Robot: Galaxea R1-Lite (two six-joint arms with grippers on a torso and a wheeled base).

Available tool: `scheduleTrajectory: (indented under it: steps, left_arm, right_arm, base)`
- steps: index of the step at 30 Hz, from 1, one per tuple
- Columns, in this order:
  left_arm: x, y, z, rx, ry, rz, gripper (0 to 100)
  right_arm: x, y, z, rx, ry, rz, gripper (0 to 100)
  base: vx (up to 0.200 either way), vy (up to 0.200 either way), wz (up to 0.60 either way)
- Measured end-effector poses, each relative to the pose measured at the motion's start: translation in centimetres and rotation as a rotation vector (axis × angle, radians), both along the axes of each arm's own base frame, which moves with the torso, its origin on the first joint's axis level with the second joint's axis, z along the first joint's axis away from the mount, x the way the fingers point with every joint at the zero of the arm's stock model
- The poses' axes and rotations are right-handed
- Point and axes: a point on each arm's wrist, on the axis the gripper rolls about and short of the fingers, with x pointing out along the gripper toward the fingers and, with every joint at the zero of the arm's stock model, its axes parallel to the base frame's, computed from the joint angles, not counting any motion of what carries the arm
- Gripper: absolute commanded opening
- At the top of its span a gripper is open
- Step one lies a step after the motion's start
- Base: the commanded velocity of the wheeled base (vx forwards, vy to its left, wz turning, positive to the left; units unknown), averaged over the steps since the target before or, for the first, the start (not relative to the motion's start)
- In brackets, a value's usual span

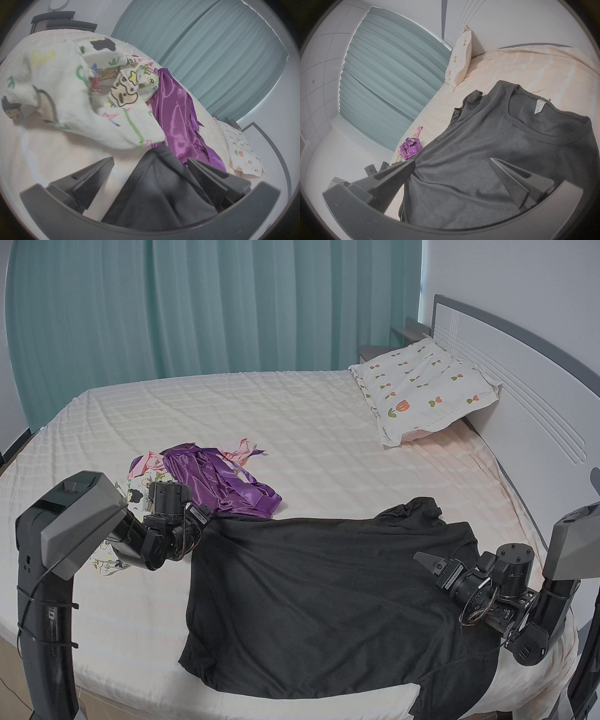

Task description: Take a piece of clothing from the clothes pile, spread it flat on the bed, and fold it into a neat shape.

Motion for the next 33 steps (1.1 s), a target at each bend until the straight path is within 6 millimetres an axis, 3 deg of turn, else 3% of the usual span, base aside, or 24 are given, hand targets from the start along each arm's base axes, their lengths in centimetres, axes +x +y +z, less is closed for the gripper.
scheduleTrajectory:
  steps: [7, 11, 19, 27, 33]
  left_arm:
    - [-3.5, 0.6, 3.7, -0.041, -0.025, -0.055, 100]
    - [-6.1, 1.0, 4.9, -0.056, -0.008, -0.074, 100]
    - [-13.1, -0.2, 5.0, -0.11, 0.068, -0.124, 100]
    - [-20.3, -1.5, 3.6, -0.126, 0.152, -0.212, 100]
    - [-23.0, -1.8, 3.1, -0.13, 0.192, -0.251, 100]
  right_arm:
    - [-0.7, 0.0, 0.6, -0.01, -0.015, 0.012, 100]
    - [-1.8, -0.4, 1.0, -0.013, -0.003, 0.015, 100]
    - [-4.6, -1.5, 1.1, -0.022, 0.056, -0.004, 100]
    - [-5.6, -2.2, 0.8, -0.042, 0.105, -0.108, 100]
    - [-5.9, -2.4, 0.5, -0.067, 0.149, -0.139, 100]
  base:
    - [0.0, 0.0, 0.0]
    - [0.0, 0.0, 0.0]
    - [-0.2, 0.0, 0.0]
    - [-0.2, 0.0, 0.0]
    - [-0.167, 0.0, 0.0]
